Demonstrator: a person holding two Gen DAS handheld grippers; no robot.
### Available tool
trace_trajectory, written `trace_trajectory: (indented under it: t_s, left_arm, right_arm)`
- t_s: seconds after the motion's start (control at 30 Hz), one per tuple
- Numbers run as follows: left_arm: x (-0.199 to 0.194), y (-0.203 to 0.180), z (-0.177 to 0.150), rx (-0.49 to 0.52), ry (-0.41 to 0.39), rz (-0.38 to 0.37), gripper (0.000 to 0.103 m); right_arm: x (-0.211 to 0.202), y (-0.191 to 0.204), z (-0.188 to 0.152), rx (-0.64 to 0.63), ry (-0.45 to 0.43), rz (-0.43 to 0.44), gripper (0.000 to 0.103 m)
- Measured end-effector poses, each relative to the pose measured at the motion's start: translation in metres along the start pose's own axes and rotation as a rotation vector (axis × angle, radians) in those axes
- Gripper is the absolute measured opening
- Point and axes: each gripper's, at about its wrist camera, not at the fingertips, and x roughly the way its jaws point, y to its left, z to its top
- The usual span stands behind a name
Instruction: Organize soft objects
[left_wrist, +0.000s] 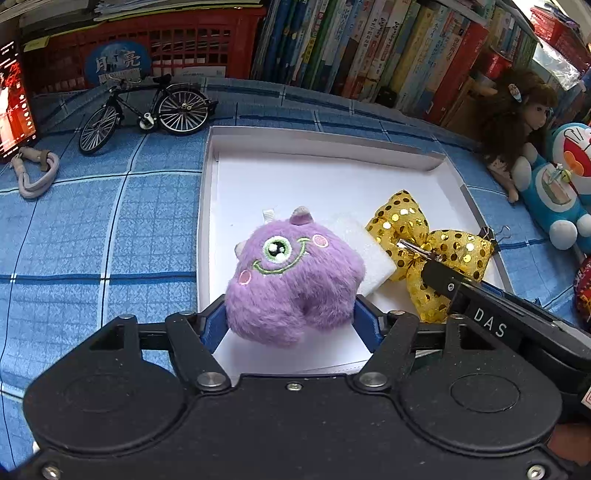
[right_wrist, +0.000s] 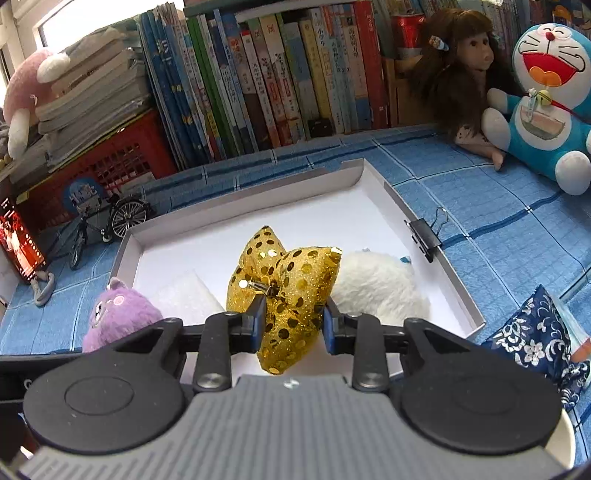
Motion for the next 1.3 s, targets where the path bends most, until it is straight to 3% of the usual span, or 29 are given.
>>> trace_trajectory:
  t_s: [0.47, 0.73, 0.77, 1.3]
  left_arm:
    - [-0.007, 0.005, -0.006, -0.022, 0.003, -0.018, 0.081]
    - [-0.021, 0.001, -0.011, -0.005, -0.039, -0.005, 0.082]
    - [-0.024, 0.002, -0.012, -0.004, -0.048, -0.008, 0.082]
    - [-0.082, 0.012, -0.046, 0.002, -0.191, -0.044, 0.085]
  right_arm:
    - [0.008, -0.001, -0.002, 0.004, 0.082, 0.028, 0.034]
    - [0.000, -0.001, -0.002, -0.003, 0.080, 0.034, 0.053]
    - [-0.002, -0.001, -0.002, -0.006, 0.077, 0.037, 0.059]
    - [-0.060, -0.014, 0.000, -0.079, -0.071, 0.102, 0.074]
